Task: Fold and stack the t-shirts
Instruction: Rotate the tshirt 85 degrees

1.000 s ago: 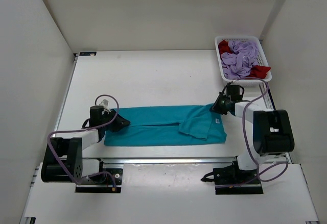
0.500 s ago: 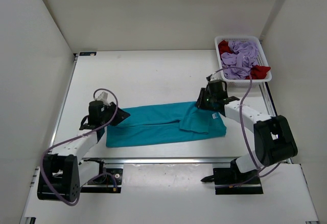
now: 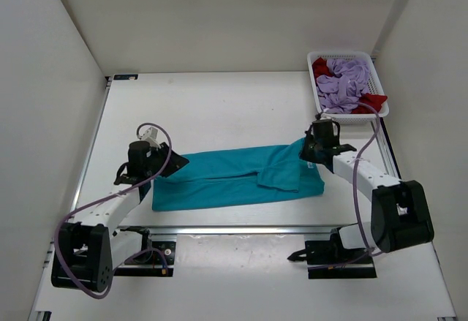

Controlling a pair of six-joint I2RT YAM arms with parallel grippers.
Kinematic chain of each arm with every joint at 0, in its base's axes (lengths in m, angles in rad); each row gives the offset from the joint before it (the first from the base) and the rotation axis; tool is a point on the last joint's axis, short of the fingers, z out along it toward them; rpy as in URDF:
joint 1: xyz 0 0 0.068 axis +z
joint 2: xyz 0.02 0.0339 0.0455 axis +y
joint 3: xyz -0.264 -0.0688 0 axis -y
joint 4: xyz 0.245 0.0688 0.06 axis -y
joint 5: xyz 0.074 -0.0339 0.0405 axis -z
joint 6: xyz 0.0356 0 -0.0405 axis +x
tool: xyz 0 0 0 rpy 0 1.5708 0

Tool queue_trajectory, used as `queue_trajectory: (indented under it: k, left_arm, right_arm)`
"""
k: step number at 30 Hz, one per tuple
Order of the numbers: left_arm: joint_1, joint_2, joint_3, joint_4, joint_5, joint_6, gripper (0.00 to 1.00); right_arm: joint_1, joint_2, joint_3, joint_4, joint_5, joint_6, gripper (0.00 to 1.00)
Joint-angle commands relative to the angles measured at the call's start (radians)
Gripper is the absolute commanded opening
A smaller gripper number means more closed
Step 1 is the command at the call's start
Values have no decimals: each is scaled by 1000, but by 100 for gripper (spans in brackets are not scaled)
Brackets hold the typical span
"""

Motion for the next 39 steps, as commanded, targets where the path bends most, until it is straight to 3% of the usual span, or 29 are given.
queue_trajectory:
  k: [1, 5, 7, 11, 14, 16, 17, 19, 20, 21, 22, 24, 25, 29, 30, 33, 35, 39]
  left_arm:
    - [-23, -7, 5, 18, 29, -5, 33]
    - [-41, -39, 16, -8, 7, -3, 33]
    - [-105, -50, 39, -14, -7, 6, 34]
    - [-203, -39, 69, -45, -40, 15, 33]
    - [-228, -45, 76, -49, -34, 20, 34]
    - [-236, -55, 73, -75, -36, 29, 35]
    - [-233, -62, 76, -98, -37, 29, 35]
    - [-221, -82, 66, -134, -37, 35, 34]
    - [-219, -98, 65, -144, -45, 34, 35]
    - [-213, -116, 57, -152, -60, 32, 35]
    - [-211, -130, 47, -161, -73, 32, 35]
    - [-201, -159, 25, -172, -76, 25, 35]
    - [-199, -167, 17, -177, -77, 18, 36]
    - [-210, -193, -22, -172, -103, 11, 37]
    - [-214, -202, -42, -166, -94, 2, 36]
    - [-198, -236, -75, -144, -83, -3, 40]
    - [-176, -266, -82, -154, -77, -6, 41]
    - [-115, -326, -76, -194, -54, 11, 48]
  right_arm:
    - [115, 11, 65, -10, 36, -20, 0]
    - [202, 135, 88, 2, -26, -17, 0]
    - [218, 224, 108, 16, -30, -17, 0]
    - [229, 388, 254, 1, -94, -29, 0]
    - [227, 558, 457, -45, -134, -46, 0]
    - [223, 760, 703, -145, -180, -78, 0]
    - [226, 814, 916, -222, -198, -101, 0]
    - [242, 1081, 1512, -402, -234, -152, 0]
    - [249, 1231, 1708, -535, -281, -161, 0]
    - [255, 1313, 2097, -597, -330, -161, 1]
    - [255, 1206, 1914, -532, -358, -117, 3]
    - [262, 992, 1626, -247, -409, -80, 7]
    - [275, 887, 1525, -222, -401, -92, 9]
    - [374, 642, 1335, -252, -281, -183, 34]
    - [385, 575, 1278, -232, -260, -190, 36]
    - [475, 380, 791, -50, -231, -126, 37]
    - [512, 299, 576, 74, -226, -60, 37]
    - [565, 263, 337, 262, -255, 46, 37]
